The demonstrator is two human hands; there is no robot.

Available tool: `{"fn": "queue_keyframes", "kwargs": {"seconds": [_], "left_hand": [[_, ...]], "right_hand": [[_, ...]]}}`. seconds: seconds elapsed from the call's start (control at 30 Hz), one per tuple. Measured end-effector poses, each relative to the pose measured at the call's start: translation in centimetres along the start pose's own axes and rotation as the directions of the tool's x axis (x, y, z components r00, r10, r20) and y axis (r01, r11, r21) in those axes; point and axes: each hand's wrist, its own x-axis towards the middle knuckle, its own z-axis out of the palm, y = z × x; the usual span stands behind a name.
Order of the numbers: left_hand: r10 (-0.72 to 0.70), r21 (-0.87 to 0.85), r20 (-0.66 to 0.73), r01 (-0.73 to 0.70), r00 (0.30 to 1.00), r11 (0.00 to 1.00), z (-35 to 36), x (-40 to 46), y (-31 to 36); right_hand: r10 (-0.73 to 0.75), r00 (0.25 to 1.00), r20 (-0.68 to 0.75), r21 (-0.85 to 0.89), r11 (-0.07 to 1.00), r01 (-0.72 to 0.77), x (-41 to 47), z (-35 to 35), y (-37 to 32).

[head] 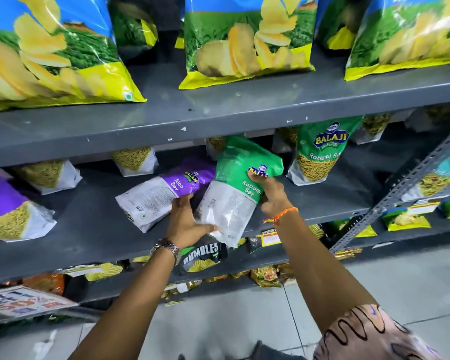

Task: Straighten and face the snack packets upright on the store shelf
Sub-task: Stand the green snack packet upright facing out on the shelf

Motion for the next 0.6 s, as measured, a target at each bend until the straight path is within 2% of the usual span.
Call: {"fn": "queue_keyframes", "kwargs": {"seconds": [0.07,0.2,0.4,0.6], "left_hand": [[-0.009,-0.100,0.016,0.011,1.000,0.995,1.0,-0.3,0.6],[-0.014,-0.266,0.071,0.033,0.997,0.963,2.5,0.1,2.0],[-0.038,-0.353,-0.080,0.007,0.996,0.936,4.5,3.2,3.0],[-0.067,-0.287,-0.129,0.027,0.989,0.958,7.1,6.1,2.2]], "right_hand": [[-0.044,0.992,0.116,0.037,0.999,0.040,-0.9,0.1,-1.4],[-0.147,0.962,0.230,0.025,0.989,0.146,-1.7,-0.1,-4.2],[-0.288,0.907,0.308,-0.097,0.939,0.331,-2.4,0.8,-7.5],[-0.359,0.850,0.385,-0.193,0.870,0.454,-2.1,0.4,-8.0]]}}
